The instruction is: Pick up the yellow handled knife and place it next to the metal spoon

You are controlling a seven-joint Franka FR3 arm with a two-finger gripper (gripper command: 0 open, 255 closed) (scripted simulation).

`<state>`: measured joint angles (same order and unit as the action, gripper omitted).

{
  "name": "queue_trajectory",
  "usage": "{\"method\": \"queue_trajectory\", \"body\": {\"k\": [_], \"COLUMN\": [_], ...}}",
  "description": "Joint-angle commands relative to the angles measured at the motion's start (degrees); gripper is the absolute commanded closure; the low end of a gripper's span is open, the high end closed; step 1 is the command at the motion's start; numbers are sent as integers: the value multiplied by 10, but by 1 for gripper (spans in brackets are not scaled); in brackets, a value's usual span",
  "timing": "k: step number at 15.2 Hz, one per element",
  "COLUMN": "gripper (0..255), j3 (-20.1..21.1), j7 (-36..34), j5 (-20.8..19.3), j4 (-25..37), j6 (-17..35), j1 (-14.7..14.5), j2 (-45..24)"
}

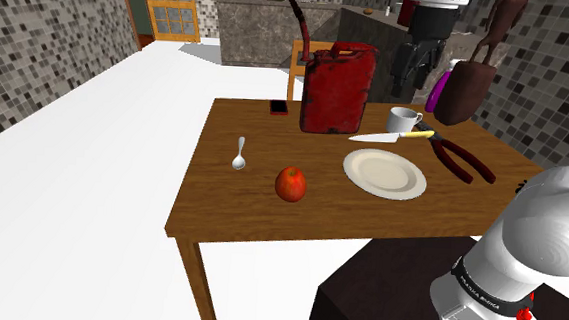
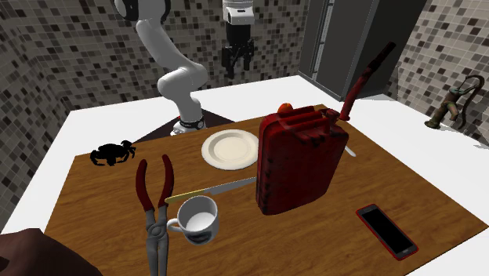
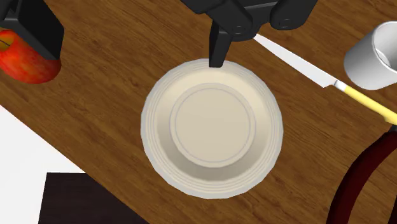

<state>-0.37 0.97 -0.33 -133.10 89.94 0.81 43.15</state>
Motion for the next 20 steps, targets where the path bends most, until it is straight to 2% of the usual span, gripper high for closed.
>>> {"method": "queue_trajectory", "body": {"k": [1,10,16,20], "gripper": [0,0,0,0], "j3": [0,-130,-223,-287], "j7": [0,241,401,509], "j5": [0,-90,-139,-152], "j4": [0,-85,-94,-78], "j6": [0,100,185,245], "j1": [0,-7,-18,-36], "j2": [0,-11,-78,-147]}}
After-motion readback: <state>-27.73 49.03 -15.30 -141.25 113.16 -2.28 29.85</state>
